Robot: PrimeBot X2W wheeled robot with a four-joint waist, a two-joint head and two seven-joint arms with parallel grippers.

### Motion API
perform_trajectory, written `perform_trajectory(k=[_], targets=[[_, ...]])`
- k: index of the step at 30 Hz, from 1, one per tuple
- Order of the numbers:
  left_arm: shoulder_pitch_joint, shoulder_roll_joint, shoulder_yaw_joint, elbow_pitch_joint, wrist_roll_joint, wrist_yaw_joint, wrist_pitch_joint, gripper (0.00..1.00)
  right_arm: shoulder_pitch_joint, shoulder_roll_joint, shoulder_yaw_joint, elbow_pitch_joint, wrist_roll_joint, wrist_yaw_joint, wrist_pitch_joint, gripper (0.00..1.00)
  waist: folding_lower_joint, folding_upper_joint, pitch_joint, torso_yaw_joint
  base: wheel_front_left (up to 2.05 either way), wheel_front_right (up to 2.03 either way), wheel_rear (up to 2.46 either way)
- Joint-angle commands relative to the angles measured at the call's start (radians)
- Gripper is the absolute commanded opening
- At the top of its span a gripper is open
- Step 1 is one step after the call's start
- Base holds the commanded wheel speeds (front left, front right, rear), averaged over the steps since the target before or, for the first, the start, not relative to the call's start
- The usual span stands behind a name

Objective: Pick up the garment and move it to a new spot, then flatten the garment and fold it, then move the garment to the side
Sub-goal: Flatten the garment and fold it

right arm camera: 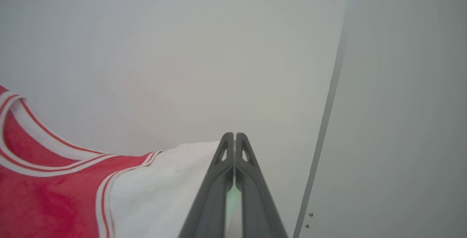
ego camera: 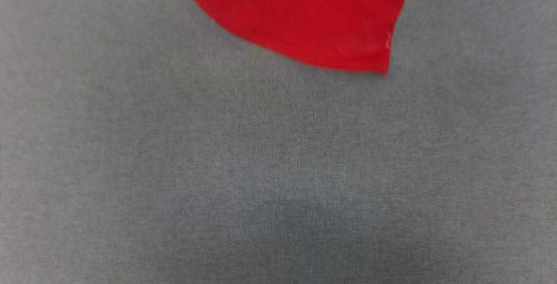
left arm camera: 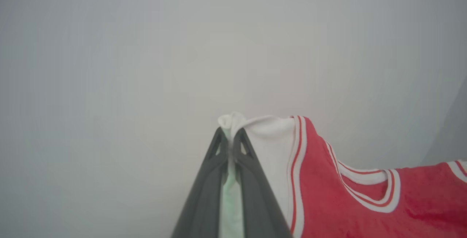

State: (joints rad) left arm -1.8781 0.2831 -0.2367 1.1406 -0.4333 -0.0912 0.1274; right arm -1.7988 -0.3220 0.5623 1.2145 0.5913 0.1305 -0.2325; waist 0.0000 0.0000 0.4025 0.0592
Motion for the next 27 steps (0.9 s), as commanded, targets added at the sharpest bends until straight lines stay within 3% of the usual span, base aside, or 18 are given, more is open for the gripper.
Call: perform_trajectory(k=[1, 4, 10, 17, 22, 27], targets=[[-0.026, -0.001, 0.005, 0.002, -0.008, -0.003, -0.013, 0.0, -0.025, -0.001, -0.009, 0.007, -0.016, 0.0, -0.013, 0.0, 0.0, 0.0, 0.123, 0.0, 0.0, 0.0, 0.0], [-0.084, -0.006, 0.014, 0.004, -0.019, -0.011, -0.075, 0.0, -0.077, -0.022, -0.047, 0.025, -0.064, 0.0, -0.031, 0.0, 0.0, 0.0, 0.172, 0.016, 0.0, 0.0, 0.0], [-0.157, -0.024, 0.032, 0.01, -0.057, -0.029, -0.185, 0.0, -0.118, -0.088, -0.257, -0.129, -0.26, 0.0, -0.033, 0.0, 0.0, 0.0, 0.24, 0.081, 0.0, 0.0, 0.0], [-0.105, -0.032, 0.016, 0.008, -0.119, -0.04, -0.233, 0.0, -0.047, -0.025, -0.465, -0.236, -0.494, 0.0, -0.034, 0.0, 0.0, 0.0, 0.266, 0.142, 0.0, 0.0, 0.0], [-0.009, -0.016, -0.056, -0.04, -0.173, -0.041, -0.2, 0.0, 0.022, 0.011, -0.492, -0.262, -0.55, 0.0, -0.034, 0.0, 0.0, 0.0, 0.234, 0.16, 0.0, 0.0, 0.0], [0.153, 0.008, -0.131, -0.108, -0.252, -0.04, -0.172, 0.0, 0.126, 0.006, -0.464, -0.272, -0.49, 0.0, -0.034, 0.0, 0.0, 0.0, 0.147, 0.167, 0.0, 0.0, 0.0]])
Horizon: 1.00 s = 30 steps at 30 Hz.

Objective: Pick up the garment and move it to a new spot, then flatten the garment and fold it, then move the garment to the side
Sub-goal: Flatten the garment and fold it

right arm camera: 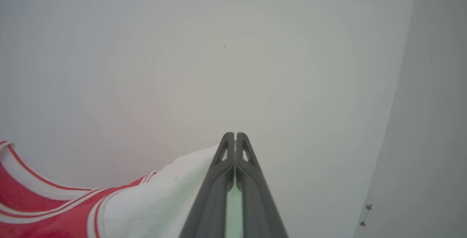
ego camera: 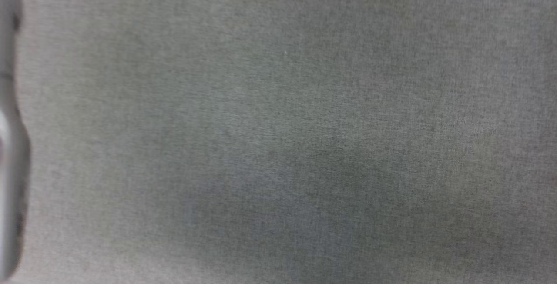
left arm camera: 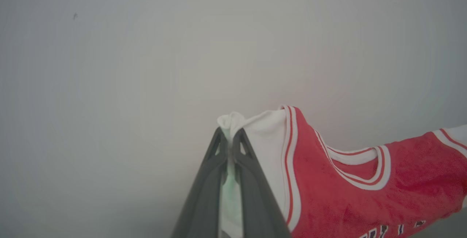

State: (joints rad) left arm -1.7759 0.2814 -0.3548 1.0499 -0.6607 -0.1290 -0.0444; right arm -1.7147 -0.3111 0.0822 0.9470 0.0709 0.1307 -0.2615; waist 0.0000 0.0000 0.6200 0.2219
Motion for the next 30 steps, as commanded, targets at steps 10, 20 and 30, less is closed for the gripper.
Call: perform_trajectory(k=[10, 20, 30], targets=[[0.439, 0.088, -0.148, -0.21, -0.169, -0.003, 0.064, 0.0, 0.351, -0.101, 0.17, -0.074, 0.29, 0.0, 0.008, 0.0, 0.0, 0.0, -0.308, 0.005, 0.0, 0.0, 0.0], [0.962, 0.249, -0.207, -0.534, -0.243, 0.037, 0.122, 0.0, 0.941, -0.284, 0.292, -0.421, 0.579, 0.0, 0.033, 0.0, 0.0, 0.0, -0.484, -0.032, 0.0, 0.0, 0.0], [1.473, 0.378, -0.212, -0.932, -0.276, 0.221, 0.078, 0.0, 1.44, -0.33, 0.201, -0.712, 0.497, 0.0, 0.02, 0.0, 0.0, 0.0, -0.506, -0.055, 0.0, 0.0, 0.0]])
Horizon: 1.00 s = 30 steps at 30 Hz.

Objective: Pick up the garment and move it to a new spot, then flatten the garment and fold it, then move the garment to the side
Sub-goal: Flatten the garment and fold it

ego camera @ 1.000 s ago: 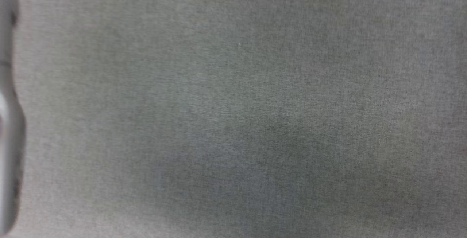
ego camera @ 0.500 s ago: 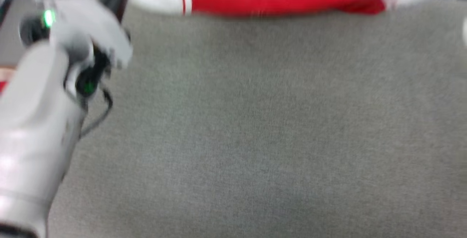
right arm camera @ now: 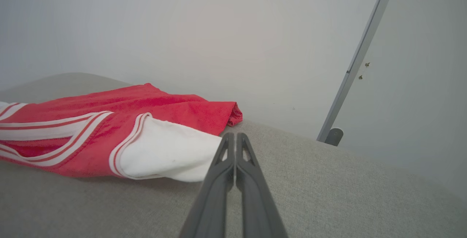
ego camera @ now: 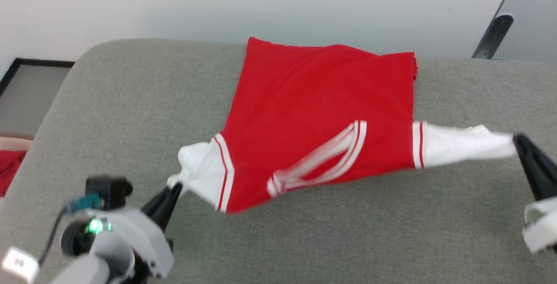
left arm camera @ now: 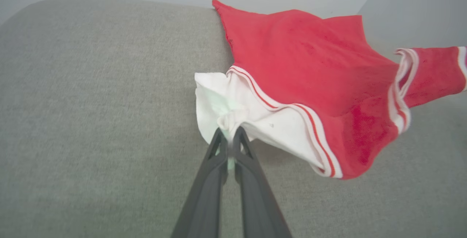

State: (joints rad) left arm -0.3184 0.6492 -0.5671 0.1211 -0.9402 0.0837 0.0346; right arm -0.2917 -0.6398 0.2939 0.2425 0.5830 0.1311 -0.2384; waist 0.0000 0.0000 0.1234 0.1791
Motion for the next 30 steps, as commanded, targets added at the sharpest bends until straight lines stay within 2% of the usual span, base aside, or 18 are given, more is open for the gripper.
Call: perform_trajectory(k=[1, 9, 16, 21, 30], targets=[[0.047, 0.014, -0.004, -0.02, 0.009, 0.021, -0.01, 0.0, 0.054, 0.006, -0.023, -0.027, -0.022, -0.001, -0.002, 0.0, 0.0, 0.0, -0.009, -0.013, 0.0, 0.0, 0.0], [0.2, -0.006, -0.015, -0.009, -0.013, 0.084, -0.06, 0.0, 0.3, 0.037, -0.112, -0.135, -0.156, -0.001, 0.019, 0.0, 0.0, 0.0, -0.006, -0.016, 0.0, 0.0, 0.0], [0.267, -0.04, -0.017, 0.029, -0.044, 0.104, -0.082, 0.0, 0.434, 0.062, -0.152, -0.143, -0.166, -0.001, 0.041, 0.0, 0.0, 0.0, 0.002, -0.022, 0.0, 0.0, 0.0], [0.293, -0.066, -0.021, 0.036, -0.066, 0.118, -0.075, 0.0, 0.48, 0.075, -0.182, -0.107, -0.151, -0.001, 0.063, 0.0, 0.0, 0.0, 0.009, -0.018, 0.0, 0.0, 0.0], [0.265, -0.076, -0.046, 0.047, -0.061, 0.117, -0.04, 0.0, 0.454, 0.072, -0.149, -0.081, -0.103, -0.001, 0.162, 0.0, 0.0, 0.0, 0.027, -0.001, 0.0, 0.0, 0.0]])
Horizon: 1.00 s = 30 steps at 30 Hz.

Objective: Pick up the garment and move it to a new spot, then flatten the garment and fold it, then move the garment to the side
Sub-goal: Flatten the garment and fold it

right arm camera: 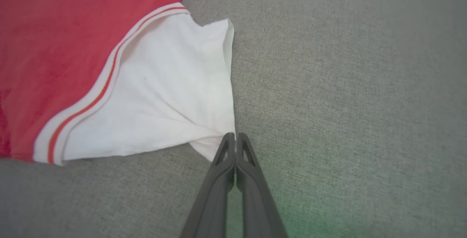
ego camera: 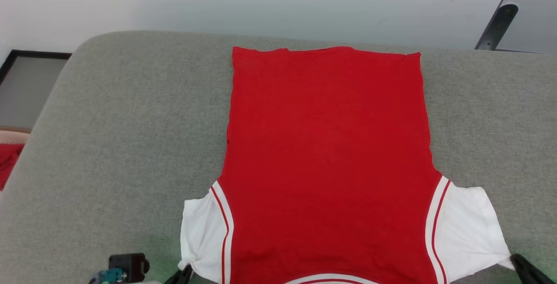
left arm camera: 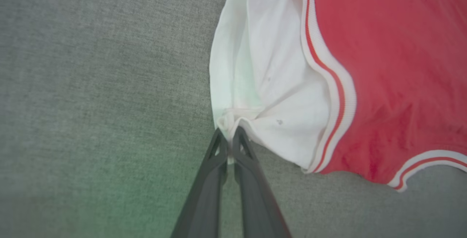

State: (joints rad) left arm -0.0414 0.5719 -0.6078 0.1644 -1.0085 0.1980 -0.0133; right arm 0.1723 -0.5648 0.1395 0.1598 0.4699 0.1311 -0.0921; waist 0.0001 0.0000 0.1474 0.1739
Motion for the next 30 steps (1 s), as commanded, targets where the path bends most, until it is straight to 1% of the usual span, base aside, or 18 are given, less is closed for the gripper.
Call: perform_trajectory(k=[1, 5, 6, 7, 11, 13, 17, 20, 22, 25, 26, 27, 30], targets=[[-0.016, -0.001, -0.011, 0.005, 0.007, 0.004, 0.017, 0.0, -0.017, -0.004, 0.014, 0.003, 0.024, -0.001, 0.043, 0.0, -0.0001, 0.0, 0.005, 0.005, 0.0, 0.0, 0.0], [-0.038, -0.011, -0.019, 0.003, 0.014, 0.007, 0.029, 0.0, -0.046, -0.02, 0.018, -0.004, 0.061, -0.001, 0.137, 0.0, -0.0001, 0.0, 0.014, 0.013, 0.0, 0.0, 0.0], [-0.04, -0.012, -0.021, 0.002, 0.015, 0.008, 0.032, 0.0, -0.049, -0.021, 0.014, -0.007, 0.067, -0.001, 0.157, 0.45, -0.0001, 0.0, 0.017, 0.014, 0.0, 0.0, 0.0], [-0.043, -0.014, -0.023, 0.001, 0.016, 0.009, 0.034, 0.0, -0.054, -0.025, 0.014, -0.012, 0.071, -0.001, 0.177, 0.99, -0.0001, 0.0, 0.02, 0.015, 0.0, 0.0, 0.0], [-0.057, -0.021, -0.029, -0.003, 0.021, 0.007, 0.037, 0.0, -0.062, -0.041, -0.014, -0.053, 0.099, -0.001, 0.234, 1.0, -0.0001, 0.0, 0.03, 0.024, 0.0, 0.0, 0.0], [-0.063, -0.025, -0.031, -0.005, 0.025, 0.002, 0.031, 0.0, -0.061, -0.051, -0.048, -0.092, 0.095, -0.001, 0.249, 1.0, -0.0001, 0.0, 0.037, 0.029, 0.0, 0.0, 0.0], [-0.077, -0.035, -0.031, -0.008, 0.024, -0.006, 0.021, 0.0, -0.038, -0.046, -0.099, -0.196, 0.114, -0.001, 0.242, 1.0, -0.0001, 0.0, 0.051, 0.039, 0.0, 0.0, 0.0], [-0.081, -0.045, -0.026, -0.01, 0.021, -0.002, 0.013, 0.0, -0.05, -0.036, -0.137, -0.283, 0.109, -0.001, 0.227, 1.0, -0.0001, 0.0, 0.068, 0.043, 0.0, 0.0, 0.0], [-0.084, -0.05, -0.027, -0.011, 0.02, -0.002, 0.013, 0.0, -0.079, -0.021, -0.167, -0.329, 0.088, -0.001, 0.222, 1.0, -0.0001, 0.0, 0.082, 0.045, 0.0, 0.0, 0.0], [-0.095, -0.059, -0.028, -0.01, 0.022, -0.002, 0.01, 0.0, -0.15, 0.017, -0.211, -0.361, 0.072, -0.001, 0.248, 1.0, -0.0001, 0.0, 0.104, 0.053, 0.0, 0.0, 0.0], [-0.099, -0.063, -0.031, -0.009, 0.024, -0.005, 0.009, 0.0, -0.185, 0.031, -0.215, -0.361, 0.073, -0.001, 0.265, 1.0, -0.0001, 0.0, 0.11, 0.056, 0.0, 0.0, 0.0], [-0.099, -0.063, -0.031, -0.009, 0.024, -0.005, 0.009, 0.0, -0.185, 0.031, -0.215, -0.361, 0.073, -0.001, 0.265, 1.0, -0.0001, 0.0, 0.11, 0.056, 0.0, 0.0, 0.0], [-0.11, -0.075, -0.042, -0.005, 0.03, -0.014, 0.009, 0.0, -0.309, 0.032, -0.205, -0.325, 0.065, -0.001, 0.333, 1.0, -0.0001, 0.0, 0.127, 0.073, 0.0, 0.0, 0.0]])
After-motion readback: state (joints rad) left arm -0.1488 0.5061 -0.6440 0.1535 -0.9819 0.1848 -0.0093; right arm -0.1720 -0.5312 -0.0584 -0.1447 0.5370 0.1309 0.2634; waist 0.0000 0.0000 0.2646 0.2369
